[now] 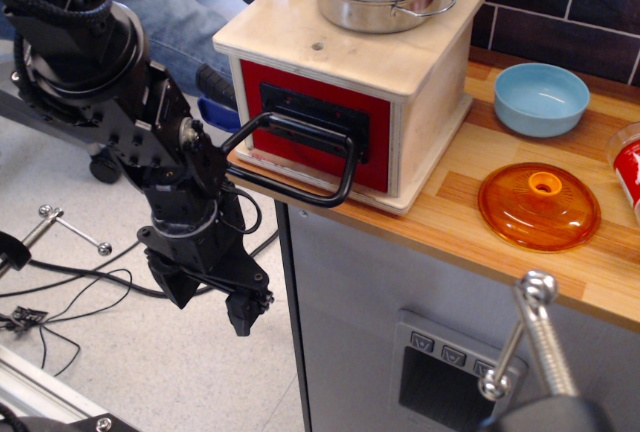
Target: Open drawer of box
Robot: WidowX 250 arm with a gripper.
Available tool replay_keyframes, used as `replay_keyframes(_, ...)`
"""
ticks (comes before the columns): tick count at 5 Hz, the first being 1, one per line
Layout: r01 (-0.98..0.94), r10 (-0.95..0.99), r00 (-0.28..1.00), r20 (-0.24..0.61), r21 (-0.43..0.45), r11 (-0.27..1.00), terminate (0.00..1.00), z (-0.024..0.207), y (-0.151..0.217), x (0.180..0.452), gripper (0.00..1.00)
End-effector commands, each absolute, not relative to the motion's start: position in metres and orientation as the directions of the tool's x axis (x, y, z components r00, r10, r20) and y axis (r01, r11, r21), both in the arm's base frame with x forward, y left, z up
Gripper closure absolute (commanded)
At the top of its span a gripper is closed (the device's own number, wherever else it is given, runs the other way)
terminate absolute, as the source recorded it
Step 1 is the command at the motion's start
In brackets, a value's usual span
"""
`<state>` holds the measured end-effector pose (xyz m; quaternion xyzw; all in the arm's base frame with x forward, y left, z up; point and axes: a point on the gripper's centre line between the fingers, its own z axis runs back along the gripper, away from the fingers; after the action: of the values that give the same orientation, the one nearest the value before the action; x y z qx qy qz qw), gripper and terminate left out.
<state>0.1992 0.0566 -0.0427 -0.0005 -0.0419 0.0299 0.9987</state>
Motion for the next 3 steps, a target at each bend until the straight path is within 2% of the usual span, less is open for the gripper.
replay_keyframes(1,-0.06,0.06,0.995,0.084,-0.004,0.998,0.0,-0.043,0.057,0.199,0.0)
replay_keyframes(3,0.018,-0.003,0.995,0.095,-0.161,0.987,0.0,0.028,0.064,0.179,0.0)
